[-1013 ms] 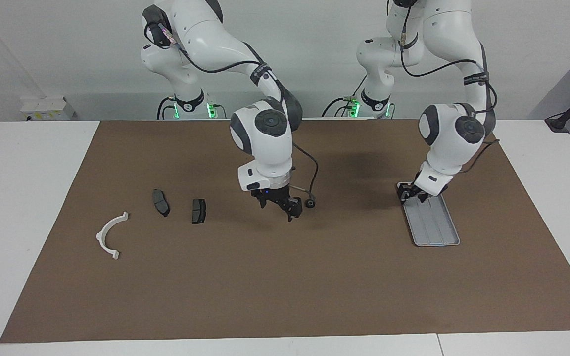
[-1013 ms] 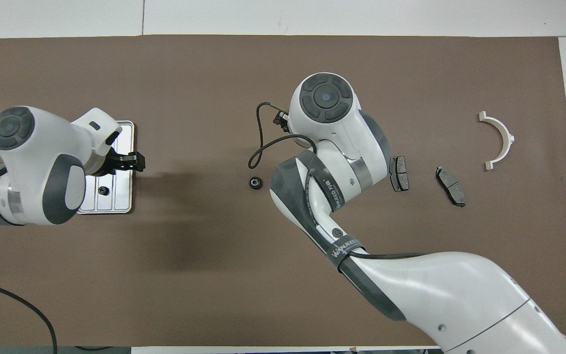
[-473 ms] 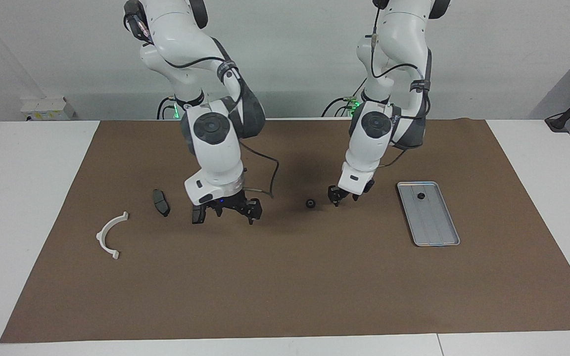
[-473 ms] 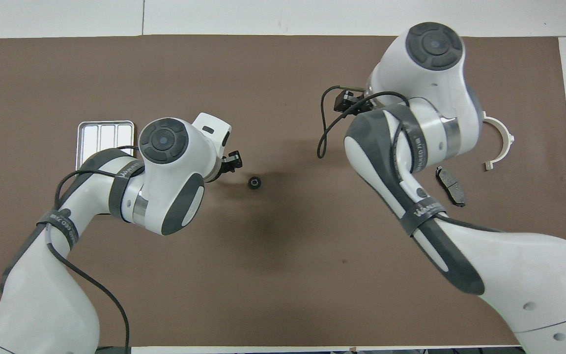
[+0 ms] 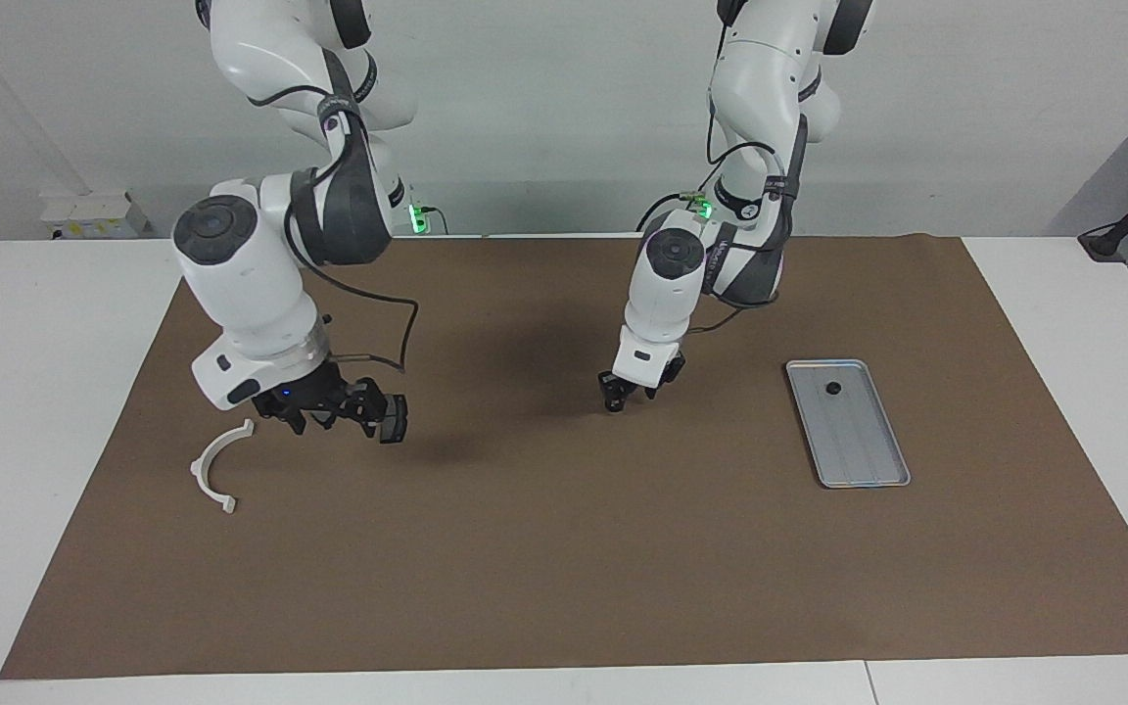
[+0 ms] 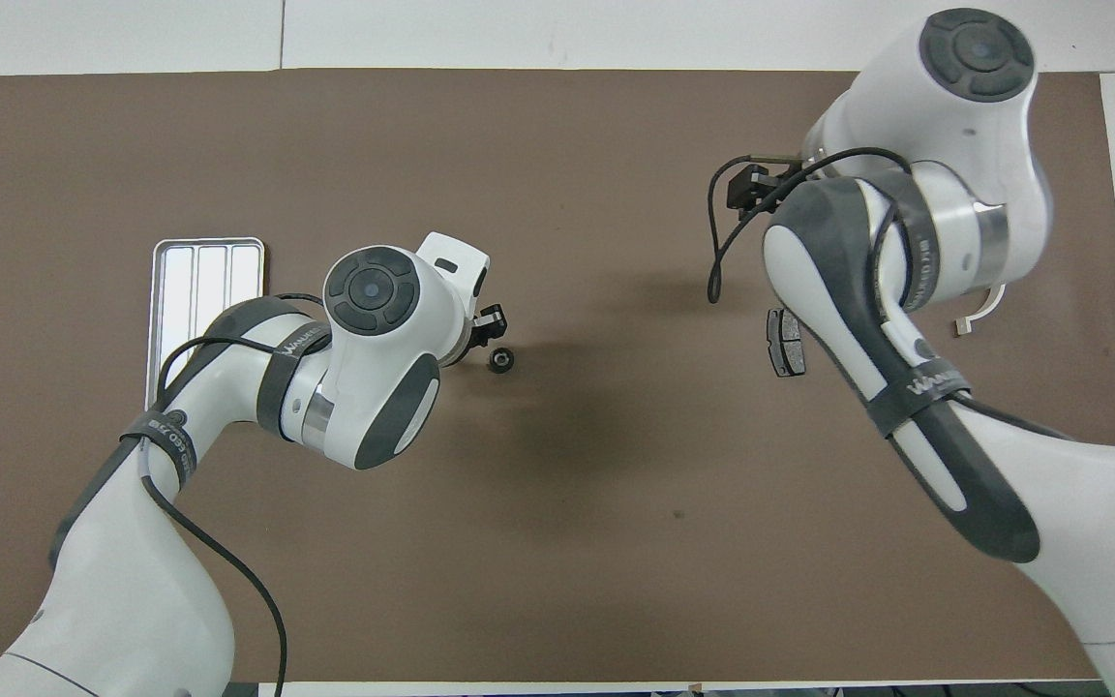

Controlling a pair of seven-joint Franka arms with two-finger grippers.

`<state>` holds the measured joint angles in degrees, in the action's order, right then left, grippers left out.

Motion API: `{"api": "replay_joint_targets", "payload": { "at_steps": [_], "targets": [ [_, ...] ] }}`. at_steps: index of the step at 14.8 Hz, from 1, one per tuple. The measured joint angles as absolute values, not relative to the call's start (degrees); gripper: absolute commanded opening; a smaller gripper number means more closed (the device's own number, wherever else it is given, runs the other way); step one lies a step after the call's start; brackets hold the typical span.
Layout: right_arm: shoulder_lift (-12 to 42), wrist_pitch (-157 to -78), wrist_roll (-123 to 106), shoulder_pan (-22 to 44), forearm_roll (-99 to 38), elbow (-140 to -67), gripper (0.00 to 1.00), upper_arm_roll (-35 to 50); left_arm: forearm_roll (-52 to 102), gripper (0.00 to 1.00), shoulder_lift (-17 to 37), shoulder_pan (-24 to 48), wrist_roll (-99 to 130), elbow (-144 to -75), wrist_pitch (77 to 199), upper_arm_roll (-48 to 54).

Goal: Pick bearing gear from pile to tray

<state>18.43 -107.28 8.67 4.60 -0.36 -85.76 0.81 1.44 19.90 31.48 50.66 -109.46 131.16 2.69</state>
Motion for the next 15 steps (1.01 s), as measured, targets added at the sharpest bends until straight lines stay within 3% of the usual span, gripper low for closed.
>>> {"api": "replay_joint_targets", "payload": {
  "at_steps": [15],
  "targets": [
    [-5.61,-89.05,-2.11,1.65,-0.35,-92.99,1.0,-0.19,-0.12,0.55,21.95,34.41,53.01,-108.65,131.14,2.24]
  ]
}}
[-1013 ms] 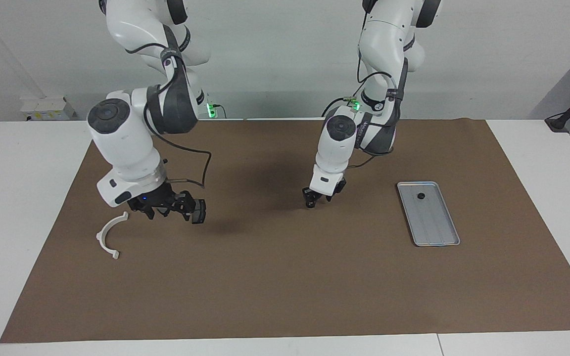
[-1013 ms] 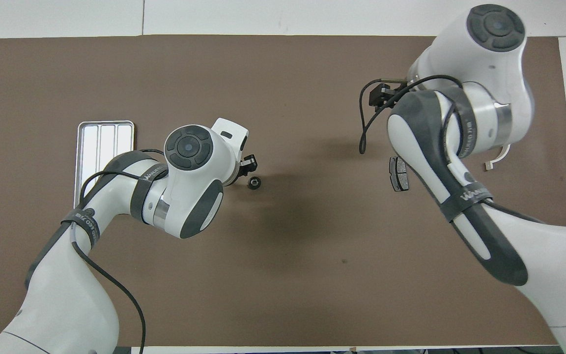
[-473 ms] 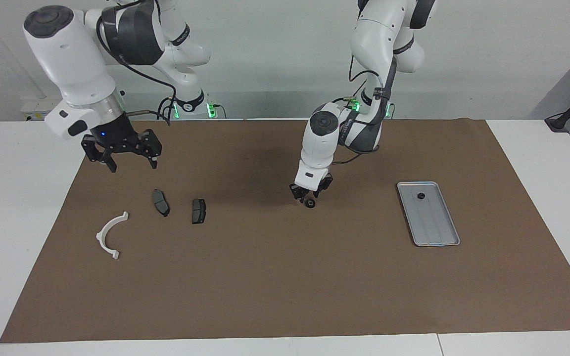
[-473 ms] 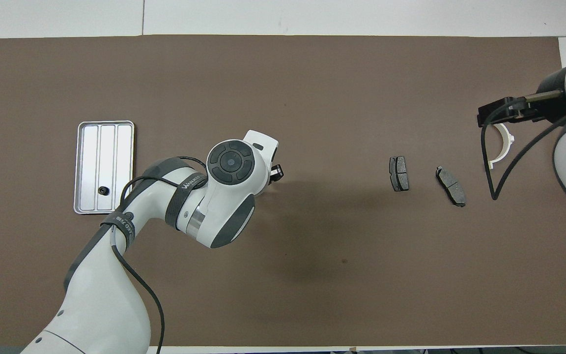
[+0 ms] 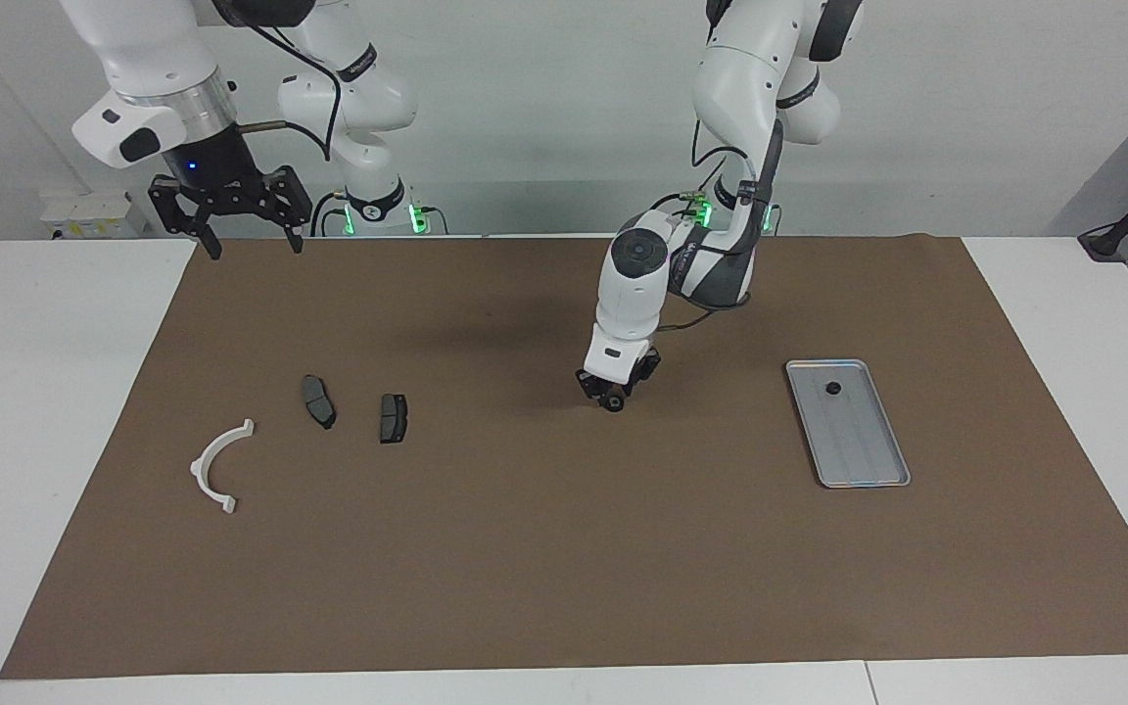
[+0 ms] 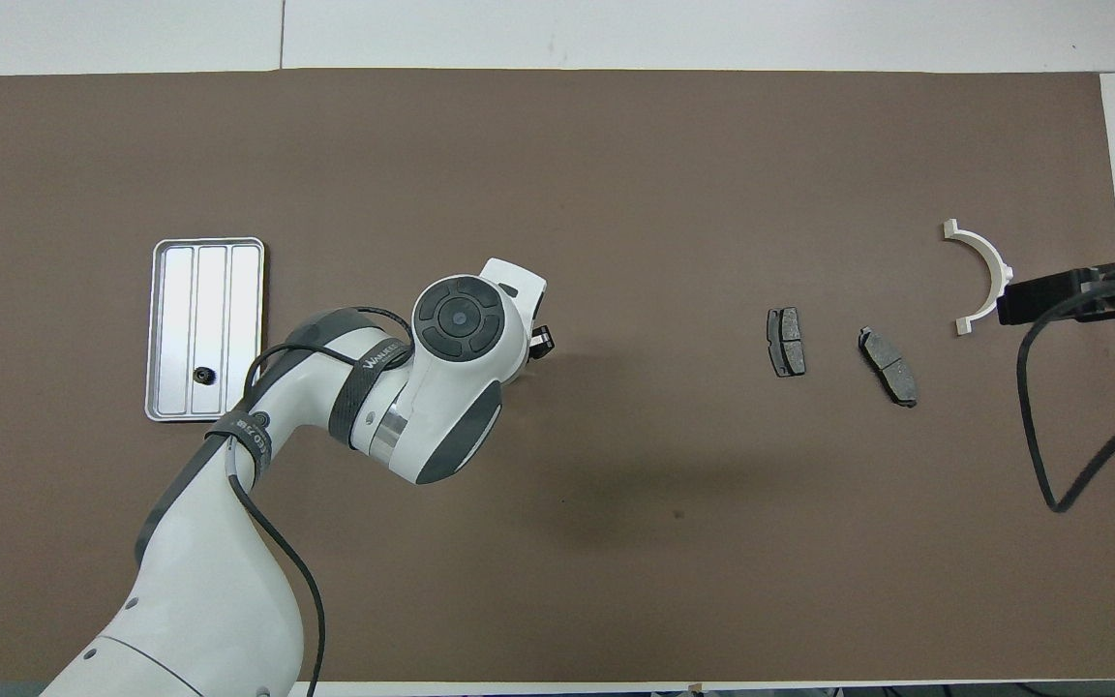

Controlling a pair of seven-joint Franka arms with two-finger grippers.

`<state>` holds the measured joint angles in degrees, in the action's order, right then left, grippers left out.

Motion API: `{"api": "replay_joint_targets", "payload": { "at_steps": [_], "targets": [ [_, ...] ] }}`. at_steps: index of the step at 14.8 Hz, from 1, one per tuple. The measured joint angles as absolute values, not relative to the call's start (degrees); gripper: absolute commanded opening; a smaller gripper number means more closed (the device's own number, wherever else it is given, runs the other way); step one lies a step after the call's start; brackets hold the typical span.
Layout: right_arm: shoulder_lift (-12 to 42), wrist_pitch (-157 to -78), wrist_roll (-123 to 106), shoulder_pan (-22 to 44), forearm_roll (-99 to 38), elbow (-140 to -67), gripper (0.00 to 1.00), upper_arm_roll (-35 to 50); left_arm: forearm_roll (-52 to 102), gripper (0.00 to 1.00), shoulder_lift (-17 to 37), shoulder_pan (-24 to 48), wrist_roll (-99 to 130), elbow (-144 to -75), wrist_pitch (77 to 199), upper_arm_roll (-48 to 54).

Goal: Pick bearing gear from pile to tray

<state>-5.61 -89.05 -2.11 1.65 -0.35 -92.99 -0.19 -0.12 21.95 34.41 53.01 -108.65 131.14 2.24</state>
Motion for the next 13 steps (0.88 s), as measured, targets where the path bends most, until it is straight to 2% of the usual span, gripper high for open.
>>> {"api": "replay_joint_targets", "payload": {
  "at_steps": [5,10,11,13],
  "targets": [
    [-6.12,-88.05,-2.11,4.0,-0.35,-94.66,1.0,-3.65,-0.17,0.55,22.08,34.41,53.01,-108.48,131.15,2.19],
    [-3.16,-89.75,-2.11,4.12,-0.35,-94.82,1.0,-3.84,-0.18,0.55,23.16,34.52,53.23,-108.14,131.16,2.25],
    [-3.02,-89.86,-2.11,4.1,-0.35,-94.82,1.0,-3.93,-0.26,0.5,23.44,34.59,53.52,-107.55,131.04,2.24],
    [-3.05,-89.92,-2.11,3.92,-0.35,-94.57,1.0,-3.98,-0.4,0.19,24.15,34.74,53.82,-106.44,131.02,2.23]
  ]
}}
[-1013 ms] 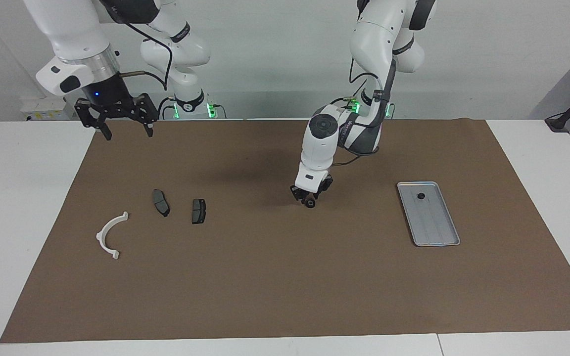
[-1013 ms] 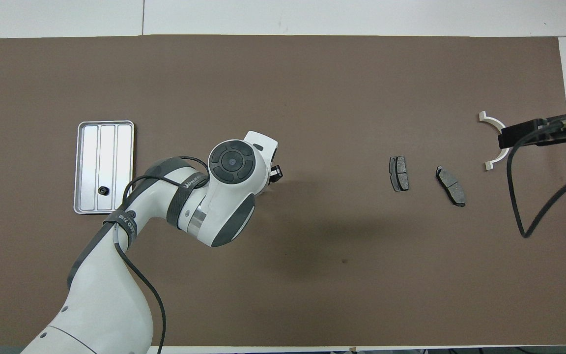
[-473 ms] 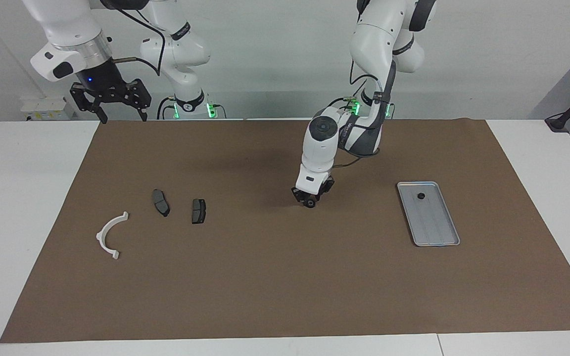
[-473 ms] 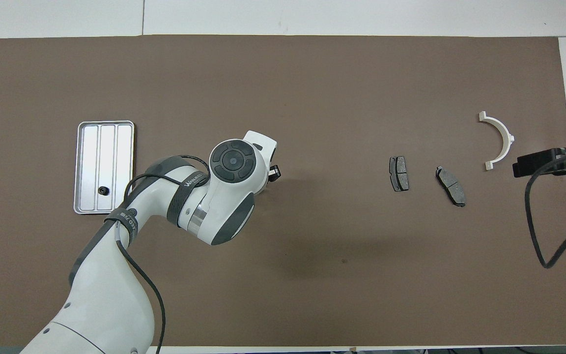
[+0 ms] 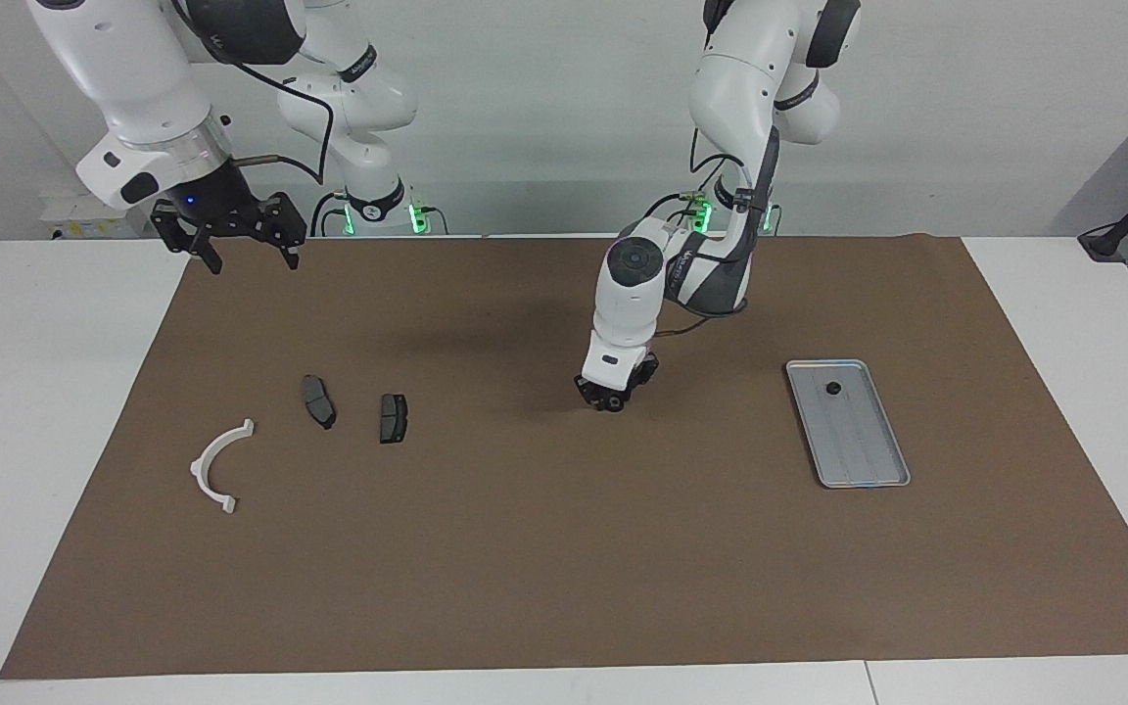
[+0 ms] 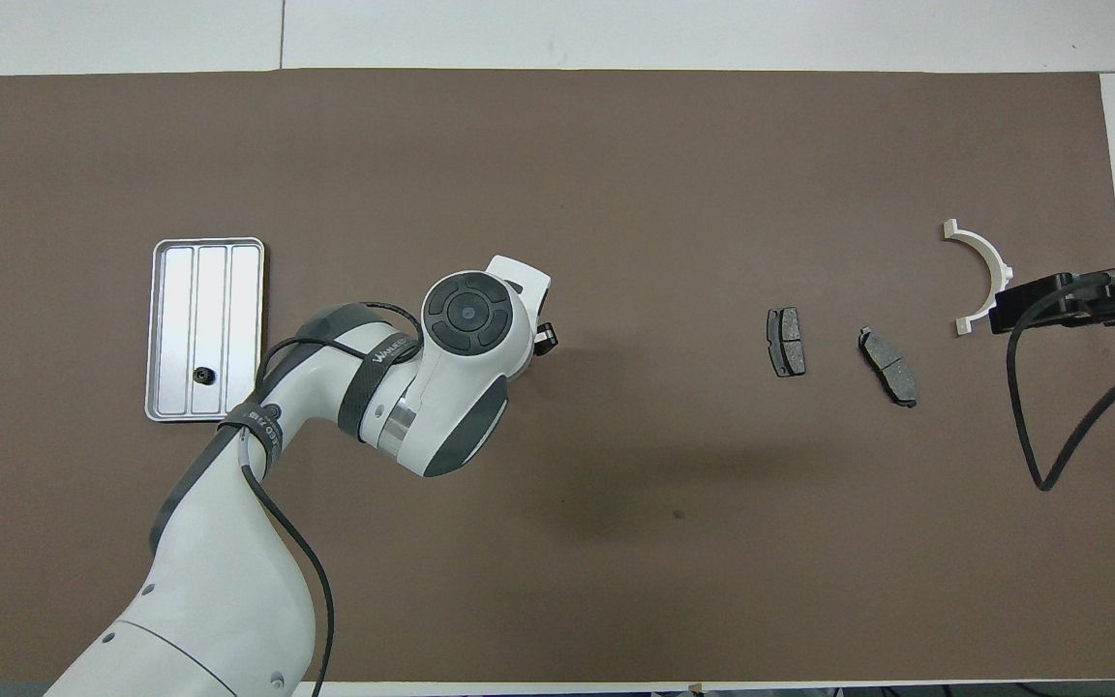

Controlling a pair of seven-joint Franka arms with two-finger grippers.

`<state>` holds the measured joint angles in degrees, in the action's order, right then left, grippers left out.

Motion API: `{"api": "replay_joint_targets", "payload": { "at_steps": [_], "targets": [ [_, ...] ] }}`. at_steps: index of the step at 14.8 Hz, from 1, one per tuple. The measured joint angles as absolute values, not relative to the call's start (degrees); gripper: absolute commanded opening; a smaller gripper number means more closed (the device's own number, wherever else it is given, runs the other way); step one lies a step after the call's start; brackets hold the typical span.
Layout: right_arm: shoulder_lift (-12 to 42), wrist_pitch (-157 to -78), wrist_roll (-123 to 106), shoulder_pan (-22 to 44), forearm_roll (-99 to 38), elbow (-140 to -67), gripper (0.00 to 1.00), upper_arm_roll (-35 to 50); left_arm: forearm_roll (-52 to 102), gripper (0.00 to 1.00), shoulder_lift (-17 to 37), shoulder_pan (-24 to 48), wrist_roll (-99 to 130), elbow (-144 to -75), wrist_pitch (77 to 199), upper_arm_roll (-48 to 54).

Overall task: Pick bearing gear from pile to tray
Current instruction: 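Carry the black gear into the metal tray and open the left gripper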

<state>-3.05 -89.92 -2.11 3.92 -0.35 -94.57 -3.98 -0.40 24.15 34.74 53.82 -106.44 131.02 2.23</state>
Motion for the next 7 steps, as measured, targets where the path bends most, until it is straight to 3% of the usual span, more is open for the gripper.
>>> {"api": "replay_joint_targets", "payload": {
  "at_steps": [1,2,7],
  "targets": [
    [-3.07,-89.95,-2.11,3.82,-0.35,-94.43,1.0,-3.98,-0.5,0.06,24.34,34.78,53.94,-106.02,130.77,2.2],
    [-3.08,-89.99,-2.11,3.8,-0.35,-94.38,1.0,-3.98,-0.53,0.0,24.43,34.78,53.98,-105.76,130.73,2.16],
    [-3.04,-92.88,-1.61,3.81,-0.35,-94.45,1.0,-3.87,-1.31,0.0,24.8,34.48,54.06,-104.41,128.38,1.46]
  ]
}}
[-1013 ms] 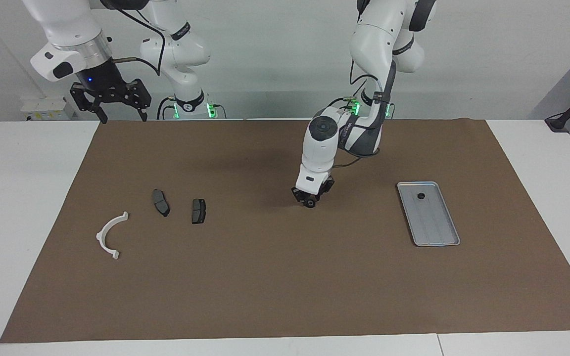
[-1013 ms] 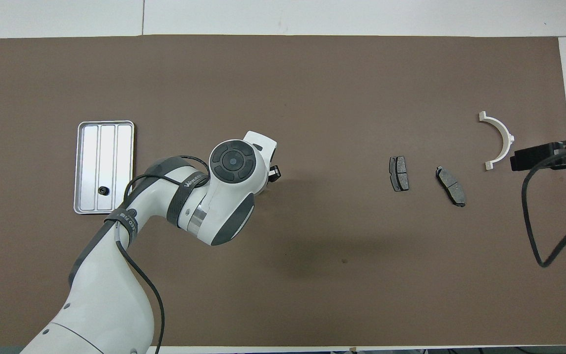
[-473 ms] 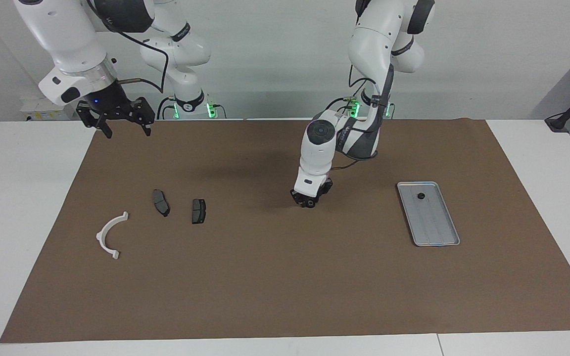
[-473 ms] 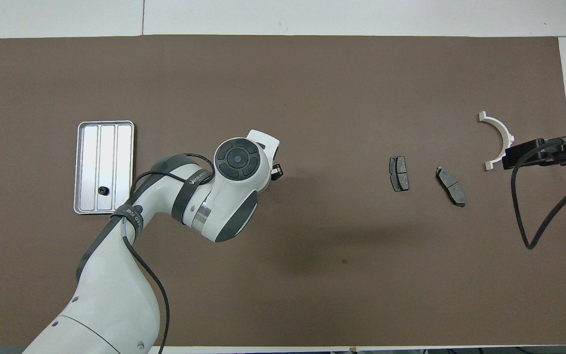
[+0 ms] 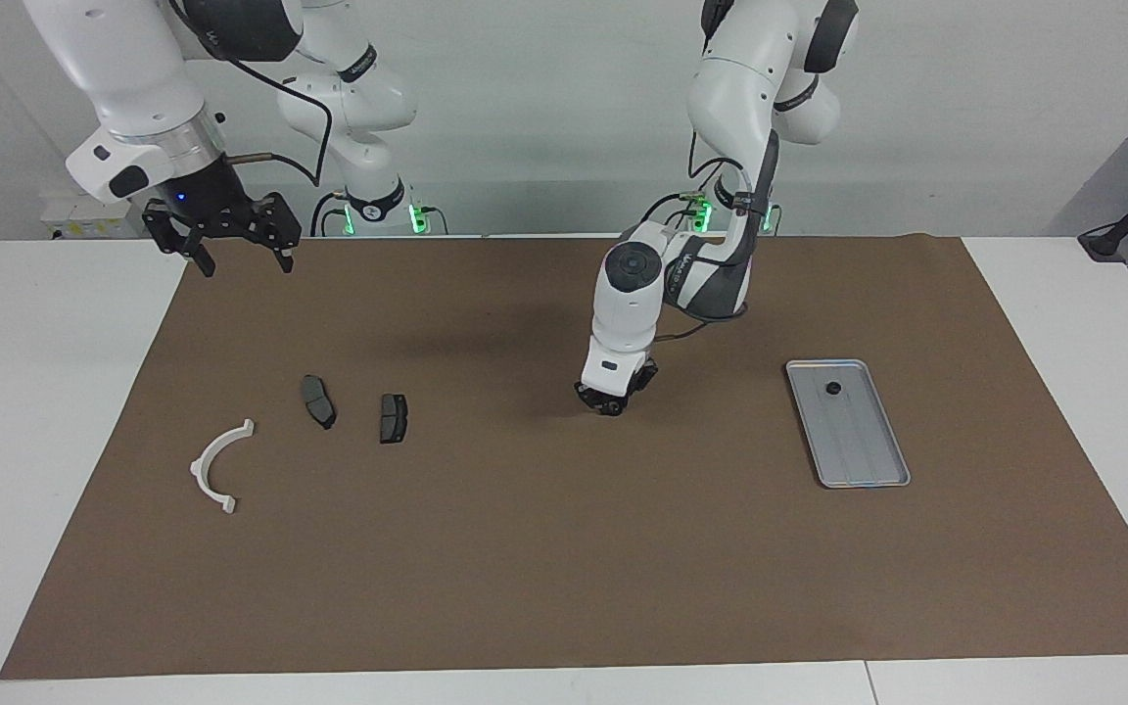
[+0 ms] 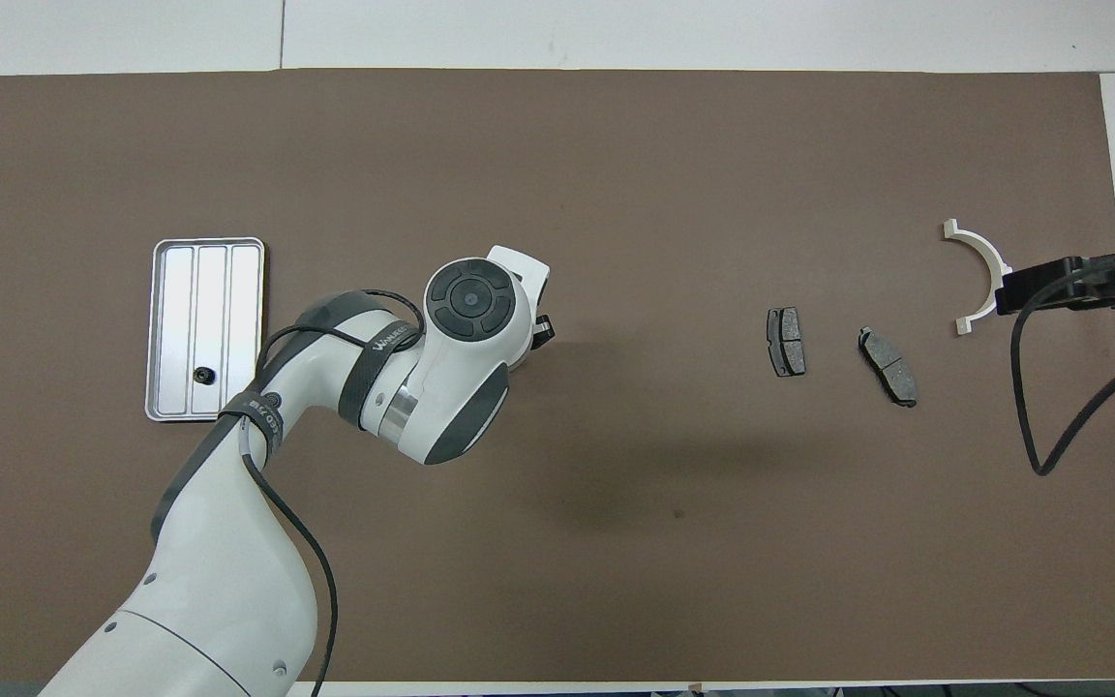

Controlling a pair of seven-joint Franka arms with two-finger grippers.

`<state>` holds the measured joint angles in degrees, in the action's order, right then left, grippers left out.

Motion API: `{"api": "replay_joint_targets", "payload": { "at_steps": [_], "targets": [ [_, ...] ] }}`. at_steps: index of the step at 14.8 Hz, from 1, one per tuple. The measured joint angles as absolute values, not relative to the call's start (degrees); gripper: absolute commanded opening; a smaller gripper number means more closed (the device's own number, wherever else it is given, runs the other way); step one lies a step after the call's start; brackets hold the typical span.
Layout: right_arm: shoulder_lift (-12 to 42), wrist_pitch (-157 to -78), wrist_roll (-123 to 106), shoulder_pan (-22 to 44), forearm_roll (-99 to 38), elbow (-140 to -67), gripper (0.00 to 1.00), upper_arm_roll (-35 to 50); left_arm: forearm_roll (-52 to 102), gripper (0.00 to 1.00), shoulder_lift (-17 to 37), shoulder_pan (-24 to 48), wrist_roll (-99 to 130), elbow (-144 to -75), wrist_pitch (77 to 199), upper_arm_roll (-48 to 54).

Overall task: Pick bearing gear from pile to tray
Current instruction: 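Carry the black gear into the metal tray and open the left gripper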

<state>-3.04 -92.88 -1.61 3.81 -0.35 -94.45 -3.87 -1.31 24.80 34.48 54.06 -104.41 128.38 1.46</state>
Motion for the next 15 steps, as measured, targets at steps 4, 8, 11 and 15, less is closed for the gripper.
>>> {"api": "replay_joint_targets", "payload": {
  "at_steps": [4,8,11,15],
  "targets": [
    [-3.01,-93.5,-1.58,3.81,-0.35,-94.51,1.0,-3.82,-2.2,0.0,22.03,29.22,46.75,-103.59,122.77,1.13],
    [-2.98,-93.5,-1.58,3.8,-0.35,-94.54,1.0,-3.82,-2.27,0.0,18.5,17.22,29.37,-104.78,121.15,0.86],
    [-2.98,-93.5,-1.58,3.8,-0.35,-94.55,1.0,-3.76,-2.27,0.0,18.4,9.28,17.36,-105.46,121.17,0.87],
    [-2.95,-93.5,-1.58,3.81,-0.35,-94.59,1.0,-3.4,-2.04,0.0,18.39,3.51,10.67,-105.78,121.66,0.98]
  ]
}}
